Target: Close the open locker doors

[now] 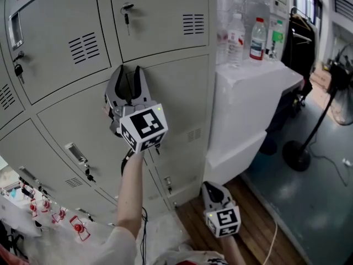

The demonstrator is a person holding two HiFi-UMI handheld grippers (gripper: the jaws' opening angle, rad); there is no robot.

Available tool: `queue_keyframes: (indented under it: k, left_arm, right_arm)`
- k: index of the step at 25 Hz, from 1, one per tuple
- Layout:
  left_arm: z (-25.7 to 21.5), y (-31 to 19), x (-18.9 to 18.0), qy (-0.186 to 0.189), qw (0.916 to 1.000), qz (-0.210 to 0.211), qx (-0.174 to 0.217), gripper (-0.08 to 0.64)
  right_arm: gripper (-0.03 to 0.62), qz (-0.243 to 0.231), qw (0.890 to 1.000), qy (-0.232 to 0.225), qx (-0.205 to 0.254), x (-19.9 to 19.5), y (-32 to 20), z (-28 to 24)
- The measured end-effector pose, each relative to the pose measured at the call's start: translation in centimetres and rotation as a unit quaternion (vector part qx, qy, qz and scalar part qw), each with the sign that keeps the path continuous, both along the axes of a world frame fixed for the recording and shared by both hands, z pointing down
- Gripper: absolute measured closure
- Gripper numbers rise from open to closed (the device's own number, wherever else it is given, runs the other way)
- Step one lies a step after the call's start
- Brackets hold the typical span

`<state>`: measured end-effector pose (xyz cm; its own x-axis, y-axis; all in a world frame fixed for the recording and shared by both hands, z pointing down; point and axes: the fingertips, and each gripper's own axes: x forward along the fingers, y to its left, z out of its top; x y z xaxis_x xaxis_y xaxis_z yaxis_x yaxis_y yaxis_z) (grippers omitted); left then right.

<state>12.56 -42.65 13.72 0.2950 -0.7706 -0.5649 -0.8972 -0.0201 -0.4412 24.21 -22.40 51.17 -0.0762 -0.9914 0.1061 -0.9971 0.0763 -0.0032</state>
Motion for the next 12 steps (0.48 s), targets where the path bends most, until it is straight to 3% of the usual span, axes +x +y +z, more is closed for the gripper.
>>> queue_keyframes:
  k: [5, 12]
  left_arm:
    - [-0.3, 0.9, -0.5, 0.022, 0.9983, 0.040, -0.037, 0.396]
    - [-1.8, 7.9, -4.5, 0.046, 0.9958, 0.078, -0.010, 0.396]
  right_arm:
    - [0.588, -0.022, 1.000, 0.011, 0.012, -1.1, 0.0, -1.5]
    - [0.588, -0.074, 0.995, 0.027, 0.062, -4.4, 0.0, -5.3]
